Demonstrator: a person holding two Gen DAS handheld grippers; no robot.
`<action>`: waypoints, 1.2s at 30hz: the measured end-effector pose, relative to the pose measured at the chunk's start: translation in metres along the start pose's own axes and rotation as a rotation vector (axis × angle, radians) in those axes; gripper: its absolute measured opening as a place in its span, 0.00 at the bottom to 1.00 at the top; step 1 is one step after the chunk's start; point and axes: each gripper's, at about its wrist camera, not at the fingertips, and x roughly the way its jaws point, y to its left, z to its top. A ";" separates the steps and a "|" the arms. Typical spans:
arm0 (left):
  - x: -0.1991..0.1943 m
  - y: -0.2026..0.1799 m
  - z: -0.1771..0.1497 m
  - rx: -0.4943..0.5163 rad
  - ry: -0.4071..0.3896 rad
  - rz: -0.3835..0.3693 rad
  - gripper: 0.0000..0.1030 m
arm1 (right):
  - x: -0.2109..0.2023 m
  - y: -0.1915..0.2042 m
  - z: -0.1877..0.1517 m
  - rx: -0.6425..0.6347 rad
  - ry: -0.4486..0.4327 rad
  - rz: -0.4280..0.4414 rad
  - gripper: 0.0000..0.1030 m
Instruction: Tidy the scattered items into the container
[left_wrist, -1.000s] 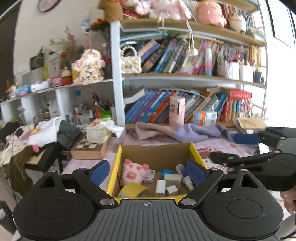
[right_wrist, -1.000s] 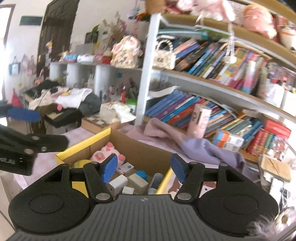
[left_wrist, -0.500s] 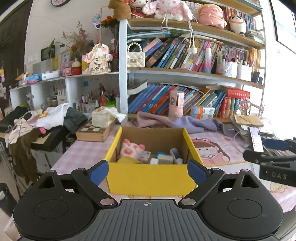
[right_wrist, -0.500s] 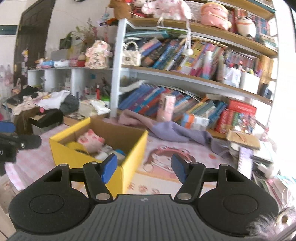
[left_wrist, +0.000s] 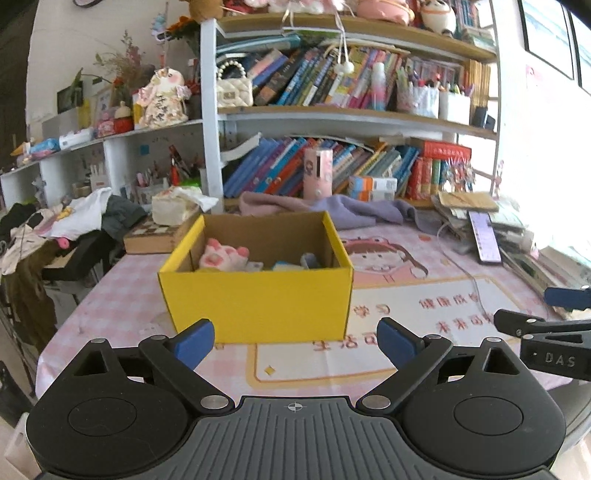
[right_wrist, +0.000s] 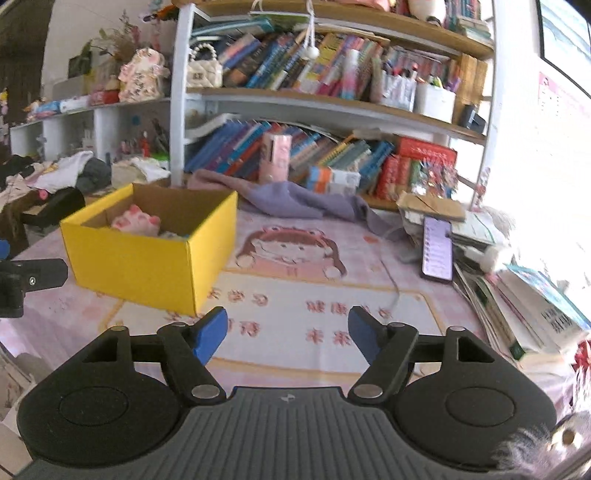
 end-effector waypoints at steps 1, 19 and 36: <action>0.000 -0.003 -0.003 -0.005 0.003 0.006 0.94 | -0.002 -0.003 -0.003 0.004 0.002 -0.004 0.72; 0.003 -0.045 -0.026 0.081 0.048 0.002 0.99 | -0.001 -0.028 -0.036 0.029 0.074 -0.055 0.93; 0.012 -0.045 -0.035 0.049 0.172 0.008 1.00 | 0.004 -0.027 -0.036 0.013 0.116 0.010 1.00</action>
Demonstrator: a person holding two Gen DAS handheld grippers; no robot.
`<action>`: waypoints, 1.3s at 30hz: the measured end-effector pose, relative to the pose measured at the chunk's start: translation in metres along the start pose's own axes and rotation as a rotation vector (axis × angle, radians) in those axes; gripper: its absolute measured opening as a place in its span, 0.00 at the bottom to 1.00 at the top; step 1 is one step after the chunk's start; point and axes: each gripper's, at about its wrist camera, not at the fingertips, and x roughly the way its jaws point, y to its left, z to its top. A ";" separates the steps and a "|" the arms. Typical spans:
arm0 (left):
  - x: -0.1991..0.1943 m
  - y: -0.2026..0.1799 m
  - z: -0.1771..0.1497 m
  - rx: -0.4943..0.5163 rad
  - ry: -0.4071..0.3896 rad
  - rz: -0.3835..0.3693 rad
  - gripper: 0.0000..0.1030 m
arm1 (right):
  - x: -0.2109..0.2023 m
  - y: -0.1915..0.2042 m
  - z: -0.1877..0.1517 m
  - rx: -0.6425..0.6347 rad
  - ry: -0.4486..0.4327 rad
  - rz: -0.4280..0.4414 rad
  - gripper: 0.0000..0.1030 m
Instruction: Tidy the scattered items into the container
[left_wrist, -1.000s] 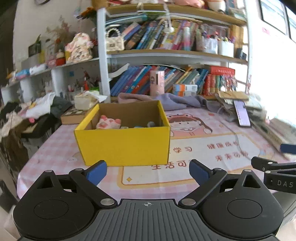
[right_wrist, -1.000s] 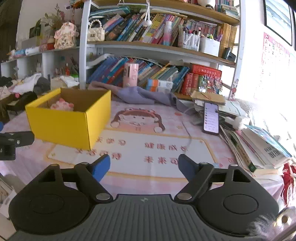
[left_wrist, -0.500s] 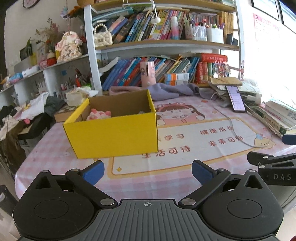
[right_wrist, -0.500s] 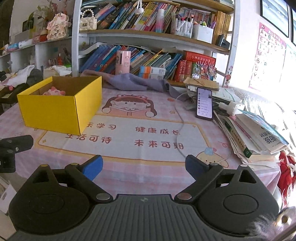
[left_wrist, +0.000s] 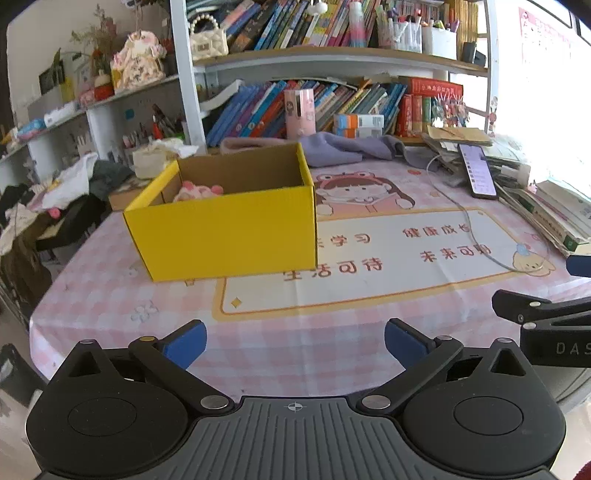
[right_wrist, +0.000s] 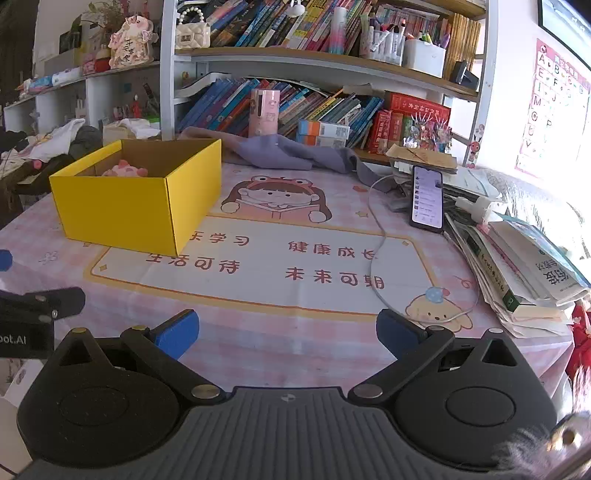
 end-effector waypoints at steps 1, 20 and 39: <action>0.001 0.001 0.000 -0.003 0.006 -0.005 1.00 | 0.000 0.000 0.000 0.001 0.002 0.000 1.00; 0.004 -0.004 0.000 0.028 0.033 -0.027 1.00 | 0.002 0.003 -0.002 0.001 0.036 0.031 1.00; 0.002 -0.007 0.000 0.048 0.023 -0.038 1.00 | 0.001 -0.005 -0.002 0.049 0.031 0.000 1.00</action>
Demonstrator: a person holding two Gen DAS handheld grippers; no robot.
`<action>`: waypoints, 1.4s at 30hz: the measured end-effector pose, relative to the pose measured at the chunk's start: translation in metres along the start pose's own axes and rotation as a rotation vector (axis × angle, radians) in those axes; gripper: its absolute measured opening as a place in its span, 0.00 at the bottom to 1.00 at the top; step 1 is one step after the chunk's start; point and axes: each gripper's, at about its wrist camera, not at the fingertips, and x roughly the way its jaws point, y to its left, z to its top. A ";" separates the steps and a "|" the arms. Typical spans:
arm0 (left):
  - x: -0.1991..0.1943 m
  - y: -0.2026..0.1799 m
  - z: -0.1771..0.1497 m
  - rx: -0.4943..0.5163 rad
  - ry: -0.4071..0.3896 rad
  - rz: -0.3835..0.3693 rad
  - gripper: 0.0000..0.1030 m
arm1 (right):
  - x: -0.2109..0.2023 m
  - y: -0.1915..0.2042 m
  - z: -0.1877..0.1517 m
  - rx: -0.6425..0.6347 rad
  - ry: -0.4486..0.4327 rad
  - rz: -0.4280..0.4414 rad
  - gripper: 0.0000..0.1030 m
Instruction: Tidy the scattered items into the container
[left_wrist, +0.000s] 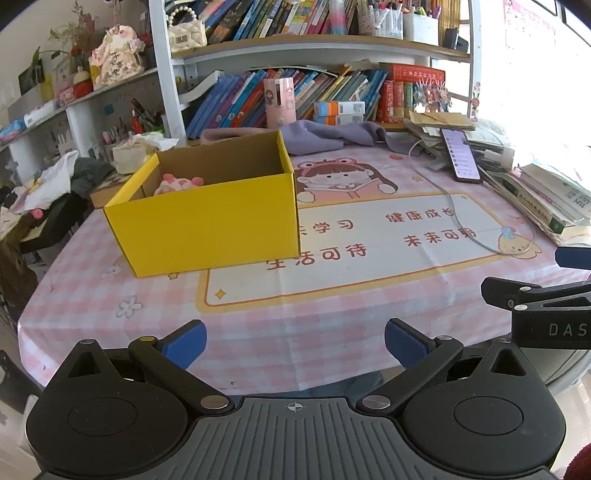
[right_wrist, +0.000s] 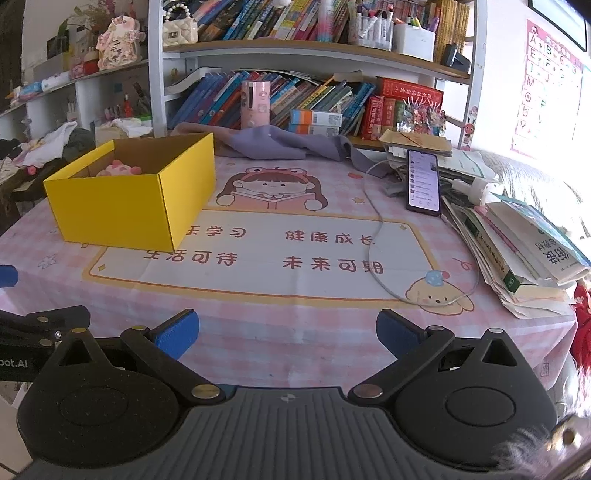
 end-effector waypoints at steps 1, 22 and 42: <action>0.000 -0.001 0.000 0.005 -0.002 0.002 1.00 | 0.000 0.000 0.000 -0.002 0.001 0.001 1.00; 0.010 -0.002 0.000 -0.013 0.029 -0.003 1.00 | 0.007 0.005 -0.002 -0.049 0.034 -0.005 1.00; 0.027 -0.002 -0.006 -0.018 0.117 -0.006 1.00 | 0.024 0.009 -0.009 -0.048 0.128 -0.002 1.00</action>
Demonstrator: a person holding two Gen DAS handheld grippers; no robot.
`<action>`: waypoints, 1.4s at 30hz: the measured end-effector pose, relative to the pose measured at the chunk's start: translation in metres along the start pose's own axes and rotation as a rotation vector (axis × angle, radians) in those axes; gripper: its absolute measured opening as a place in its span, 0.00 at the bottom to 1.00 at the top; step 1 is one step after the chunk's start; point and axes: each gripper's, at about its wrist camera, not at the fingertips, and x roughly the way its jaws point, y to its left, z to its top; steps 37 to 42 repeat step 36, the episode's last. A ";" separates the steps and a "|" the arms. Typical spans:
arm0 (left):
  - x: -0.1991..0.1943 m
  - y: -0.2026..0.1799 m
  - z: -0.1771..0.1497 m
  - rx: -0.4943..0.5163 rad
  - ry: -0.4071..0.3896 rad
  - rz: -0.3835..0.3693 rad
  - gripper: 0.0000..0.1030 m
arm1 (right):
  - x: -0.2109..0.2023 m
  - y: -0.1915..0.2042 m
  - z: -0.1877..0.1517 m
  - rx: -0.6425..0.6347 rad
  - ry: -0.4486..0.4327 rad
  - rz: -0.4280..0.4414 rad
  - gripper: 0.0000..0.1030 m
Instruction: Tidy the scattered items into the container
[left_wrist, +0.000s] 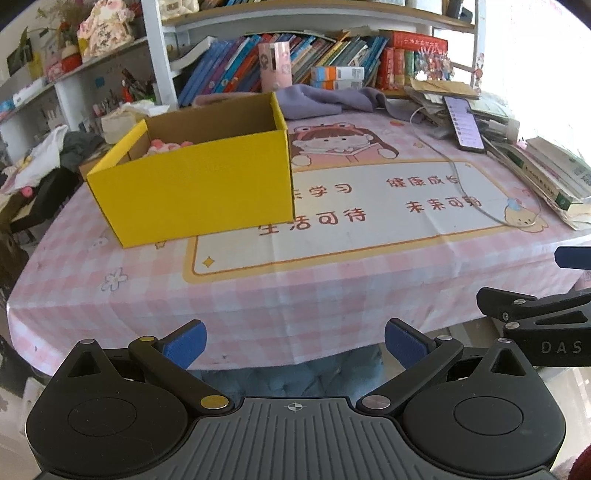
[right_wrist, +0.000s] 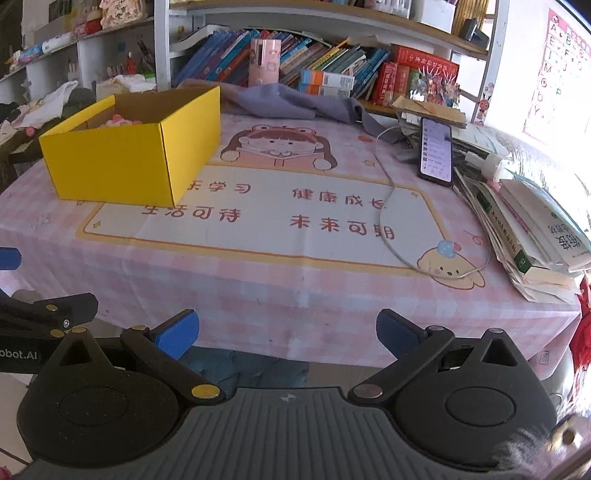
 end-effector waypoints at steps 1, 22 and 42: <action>0.001 0.000 0.000 -0.006 0.003 0.001 1.00 | 0.000 0.000 0.000 -0.001 -0.001 0.001 1.00; -0.003 -0.006 0.011 0.003 -0.041 -0.018 1.00 | -0.001 -0.006 0.012 -0.007 -0.041 0.007 1.00; -0.009 -0.002 0.009 -0.033 -0.066 -0.035 1.00 | -0.016 -0.005 0.013 -0.011 -0.080 0.000 1.00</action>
